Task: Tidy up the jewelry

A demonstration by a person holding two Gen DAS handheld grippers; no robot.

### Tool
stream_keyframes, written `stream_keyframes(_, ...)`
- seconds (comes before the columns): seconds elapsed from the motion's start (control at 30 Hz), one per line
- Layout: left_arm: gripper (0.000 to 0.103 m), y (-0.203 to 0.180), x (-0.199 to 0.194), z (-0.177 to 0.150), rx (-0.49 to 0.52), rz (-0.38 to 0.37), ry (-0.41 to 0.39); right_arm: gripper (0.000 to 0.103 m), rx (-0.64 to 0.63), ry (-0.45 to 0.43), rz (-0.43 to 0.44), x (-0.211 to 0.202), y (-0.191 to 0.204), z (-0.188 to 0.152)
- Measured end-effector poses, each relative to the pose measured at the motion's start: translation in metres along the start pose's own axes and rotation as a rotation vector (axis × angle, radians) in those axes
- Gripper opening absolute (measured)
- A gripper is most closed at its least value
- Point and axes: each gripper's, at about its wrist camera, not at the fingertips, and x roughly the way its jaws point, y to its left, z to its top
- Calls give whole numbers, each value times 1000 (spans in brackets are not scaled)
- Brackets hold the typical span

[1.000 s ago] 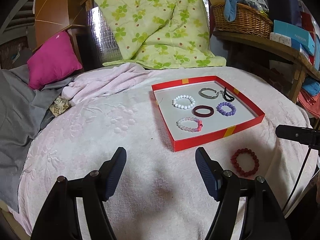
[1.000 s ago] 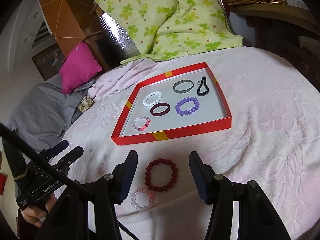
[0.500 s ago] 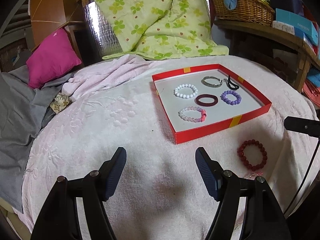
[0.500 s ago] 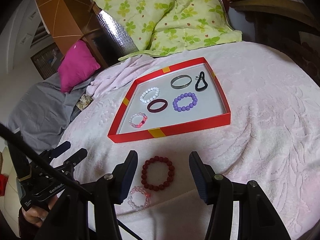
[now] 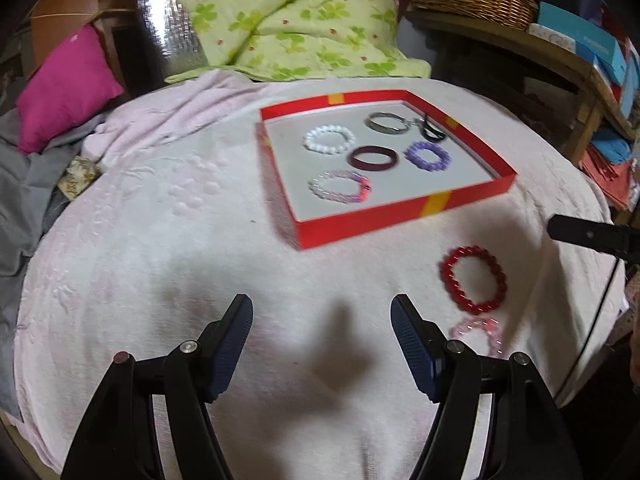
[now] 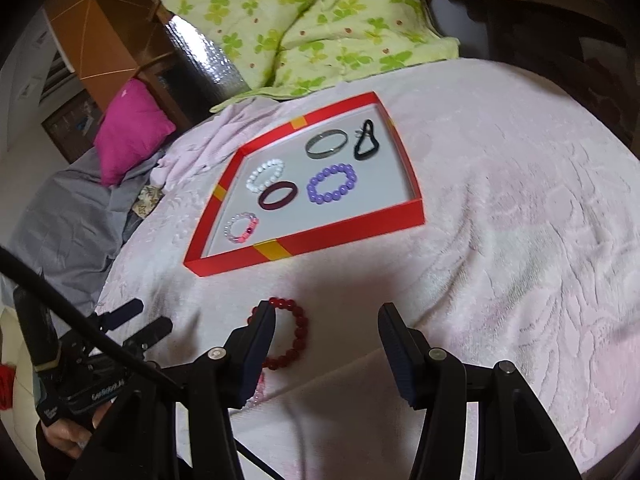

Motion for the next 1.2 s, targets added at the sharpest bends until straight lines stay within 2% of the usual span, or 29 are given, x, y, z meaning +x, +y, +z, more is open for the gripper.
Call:
stream_keyframes(0.23, 72, -22, -1, -5, 59, -95, 13, 58, 6, 7, -3, 1, 1, -1)
stream_keyframes(0.3, 72, -28, 2, -8, 71, -129, 33, 59, 3, 8, -5, 2, 2, -1)
stream_keyframes(0.47, 72, -40, 14, -14, 96, -159, 87, 59, 14, 6, -6, 1, -1, 0)
stream_keyframes(0.7, 72, -49, 30, -20, 126, -132, 131, 59, 21, 4, 1, -1, -2, 0)
stream_keyframes(0.83, 72, -46, 34, -19, 124, -99, 117, 60, 30, 2, 11, -1, -1, -1)
stream_keyframes(1.07, 72, -6, 41, -8, -2, 13, 103, 60, 7, 19, 22, 8, 10, -4)
stream_keyframes(1.2, 71, 11, 44, -4, -70, 25, 100, 60, -26, 16, 34, 13, 18, -7)
